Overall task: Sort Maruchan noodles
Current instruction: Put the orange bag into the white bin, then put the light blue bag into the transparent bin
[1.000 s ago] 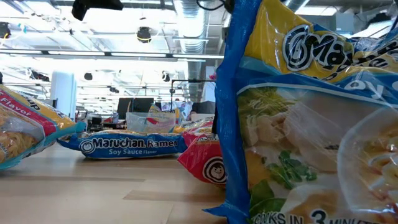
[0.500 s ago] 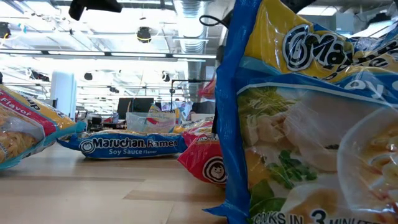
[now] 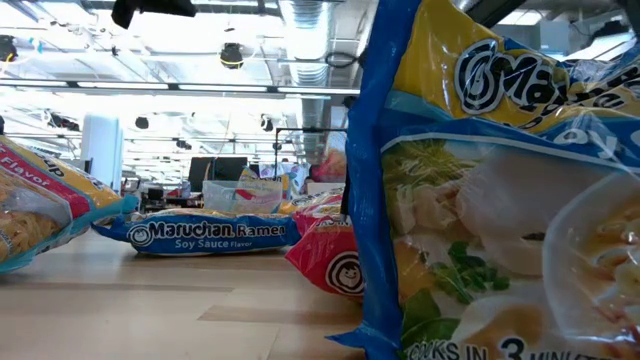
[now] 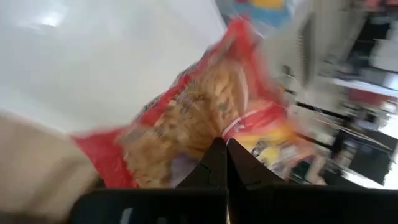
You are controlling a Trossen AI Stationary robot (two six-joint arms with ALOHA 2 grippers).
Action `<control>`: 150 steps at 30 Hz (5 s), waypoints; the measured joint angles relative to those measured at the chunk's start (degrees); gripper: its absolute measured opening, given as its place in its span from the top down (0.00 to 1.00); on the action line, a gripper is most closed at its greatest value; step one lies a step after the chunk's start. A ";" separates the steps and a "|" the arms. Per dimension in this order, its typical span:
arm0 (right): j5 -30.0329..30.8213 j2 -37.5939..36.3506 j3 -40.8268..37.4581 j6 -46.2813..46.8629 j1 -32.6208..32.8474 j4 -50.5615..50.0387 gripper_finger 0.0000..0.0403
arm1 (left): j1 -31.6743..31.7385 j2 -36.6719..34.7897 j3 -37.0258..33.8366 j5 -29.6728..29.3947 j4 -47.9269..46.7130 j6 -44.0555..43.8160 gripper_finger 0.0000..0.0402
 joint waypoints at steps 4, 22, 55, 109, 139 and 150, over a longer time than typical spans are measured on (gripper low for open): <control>1.00 2.69 0.40 -3.60 -0.76 3.03 0.99 | 0.00 0.00 0.00 -0.41 1.00 0.58 1.00; -0.48 4.30 1.04 -0.68 -1.74 -1.50 0.99 | -0.02 0.02 0.00 -0.84 0.49 3.31 1.00; -3.94 4.28 1.04 1.94 -2.16 3.41 0.86 | -0.01 0.02 0.00 1.82 1.06 0.91 1.00; -11.07 4.23 1.08 77.98 -1.35 -5.89 0.86 | 0.00 0.00 0.00 1.32 2.28 -0.47 1.00; -15.52 4.17 25.48 89.14 7.12 -40.95 0.86 | -0.02 -0.28 0.00 1.72 2.37 5.19 1.00; -15.52 4.02 25.63 94.54 16.22 -54.69 0.86 | 0.00 -2.96 2.81 3.99 0.69 5.49 1.00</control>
